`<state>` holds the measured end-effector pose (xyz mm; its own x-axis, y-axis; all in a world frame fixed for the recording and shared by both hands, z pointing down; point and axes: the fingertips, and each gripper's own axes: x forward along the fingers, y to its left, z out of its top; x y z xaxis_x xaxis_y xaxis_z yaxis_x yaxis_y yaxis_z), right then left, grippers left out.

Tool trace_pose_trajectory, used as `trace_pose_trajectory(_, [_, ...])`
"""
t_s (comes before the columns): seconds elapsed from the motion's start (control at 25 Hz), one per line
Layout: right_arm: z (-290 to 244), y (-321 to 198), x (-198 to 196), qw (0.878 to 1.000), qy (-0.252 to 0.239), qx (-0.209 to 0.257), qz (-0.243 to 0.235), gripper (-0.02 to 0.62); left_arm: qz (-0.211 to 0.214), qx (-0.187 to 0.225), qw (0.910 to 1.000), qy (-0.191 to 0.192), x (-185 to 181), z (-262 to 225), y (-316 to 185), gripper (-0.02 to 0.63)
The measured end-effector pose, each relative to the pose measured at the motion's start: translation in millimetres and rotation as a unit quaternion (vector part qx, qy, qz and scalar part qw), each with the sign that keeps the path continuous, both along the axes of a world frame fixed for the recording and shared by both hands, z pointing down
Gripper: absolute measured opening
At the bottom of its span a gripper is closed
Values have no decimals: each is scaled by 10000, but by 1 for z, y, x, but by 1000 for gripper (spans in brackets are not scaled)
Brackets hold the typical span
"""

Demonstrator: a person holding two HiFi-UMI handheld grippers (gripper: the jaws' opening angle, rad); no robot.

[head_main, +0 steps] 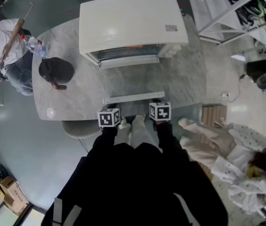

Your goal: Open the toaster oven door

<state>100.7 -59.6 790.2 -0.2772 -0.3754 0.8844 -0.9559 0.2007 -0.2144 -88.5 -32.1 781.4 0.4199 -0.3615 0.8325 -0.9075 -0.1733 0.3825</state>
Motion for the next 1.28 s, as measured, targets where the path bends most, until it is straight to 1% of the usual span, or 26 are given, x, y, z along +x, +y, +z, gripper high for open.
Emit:
trace_pose_trajectory(0.12, [0, 2, -1, 10000, -57, -10, 43, 3, 87, -1, 10000, -1, 5, -2, 4, 3])
trace_pose_trajectory(0.4, [-12, 12, -6, 9999, -101, 84, 80, 3, 94, 34, 9999, 69, 11, -7, 22, 3])
trace_pose_trajectory(0.56, [-22, 12, -8, 9995, -149, 273, 109, 3, 109, 194, 9997, 100, 9, -13, 22, 3])
trace_pose_trajectory(0.72, [-40, 13, -7, 9986, -149, 475, 149, 3, 93, 406, 9991, 112, 5, -32, 18, 3])
trace_pose_trajectory(0.88, [-68, 13, -8, 9968, -232, 732, 234, 3, 117, 719, 9972, 138, 3, -61, 10, 3])
trace_pose_trajectory(1.0, [-95, 10, -10, 9938, -348, 1019, 284, 3, 149, 1026, 9944, 186, 5, -87, 1, 3])
trace_pose_trajectory(1.28, [-169, -9, -26, 9786, -737, 1909, 199, 3, 218, 1911, 9809, 284, 10, -159, -27, 3])
